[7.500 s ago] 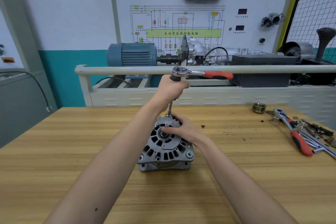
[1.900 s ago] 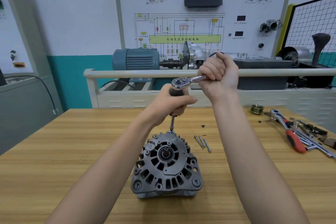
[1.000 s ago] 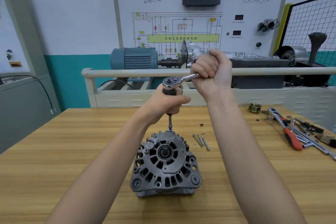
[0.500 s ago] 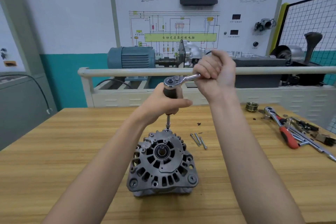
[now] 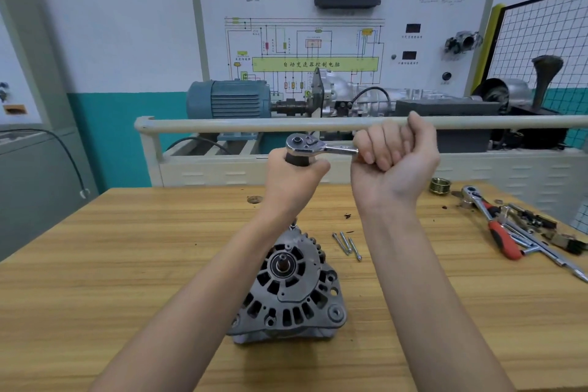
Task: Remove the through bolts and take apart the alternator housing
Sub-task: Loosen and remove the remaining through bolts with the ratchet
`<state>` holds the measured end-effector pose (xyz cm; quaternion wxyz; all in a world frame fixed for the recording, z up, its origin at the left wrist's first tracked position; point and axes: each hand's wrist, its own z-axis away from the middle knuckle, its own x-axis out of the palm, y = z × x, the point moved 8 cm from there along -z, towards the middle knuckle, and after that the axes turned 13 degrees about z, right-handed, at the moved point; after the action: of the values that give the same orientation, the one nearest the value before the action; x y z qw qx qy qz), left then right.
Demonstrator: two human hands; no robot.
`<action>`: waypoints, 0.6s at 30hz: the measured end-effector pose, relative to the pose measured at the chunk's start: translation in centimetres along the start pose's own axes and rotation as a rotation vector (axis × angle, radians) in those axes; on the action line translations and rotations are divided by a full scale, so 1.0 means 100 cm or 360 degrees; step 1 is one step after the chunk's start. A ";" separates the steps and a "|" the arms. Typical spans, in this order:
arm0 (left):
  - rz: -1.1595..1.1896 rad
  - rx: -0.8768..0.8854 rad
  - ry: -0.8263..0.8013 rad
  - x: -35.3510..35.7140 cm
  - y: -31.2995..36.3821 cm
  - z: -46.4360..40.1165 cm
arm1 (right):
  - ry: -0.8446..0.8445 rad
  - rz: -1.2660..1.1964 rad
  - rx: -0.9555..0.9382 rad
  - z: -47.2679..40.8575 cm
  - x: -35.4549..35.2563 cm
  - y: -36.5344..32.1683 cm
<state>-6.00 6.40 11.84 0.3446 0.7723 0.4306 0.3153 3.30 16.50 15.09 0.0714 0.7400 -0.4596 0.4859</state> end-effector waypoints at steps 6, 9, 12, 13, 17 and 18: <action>0.0033 -0.0313 -0.0967 0.023 0.004 0.007 | -0.0236 -0.0242 0.0809 -0.043 0.018 0.035; 0.0074 -0.0354 -0.0967 0.026 0.002 0.006 | -0.0239 -0.0264 0.0916 -0.049 0.021 0.043; 0.0126 -0.0291 -0.0767 0.019 -0.001 0.002 | -0.0096 -0.0279 0.0732 -0.044 0.009 0.035; 0.0142 -0.0239 -0.0643 0.015 -0.001 0.000 | -0.0045 -0.0257 0.0604 -0.039 0.004 0.030; 0.0185 -0.0121 0.0017 -0.005 -0.004 -0.005 | 0.0026 0.0029 0.0025 -0.003 0.002 0.008; 0.0154 -0.0096 0.0066 -0.006 -0.004 -0.004 | 0.0009 0.0072 -0.0053 0.002 0.003 0.005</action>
<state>-6.77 6.15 11.68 0.3432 0.7747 0.3902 0.3603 3.10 15.92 15.11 0.0739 0.7267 -0.4841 0.4817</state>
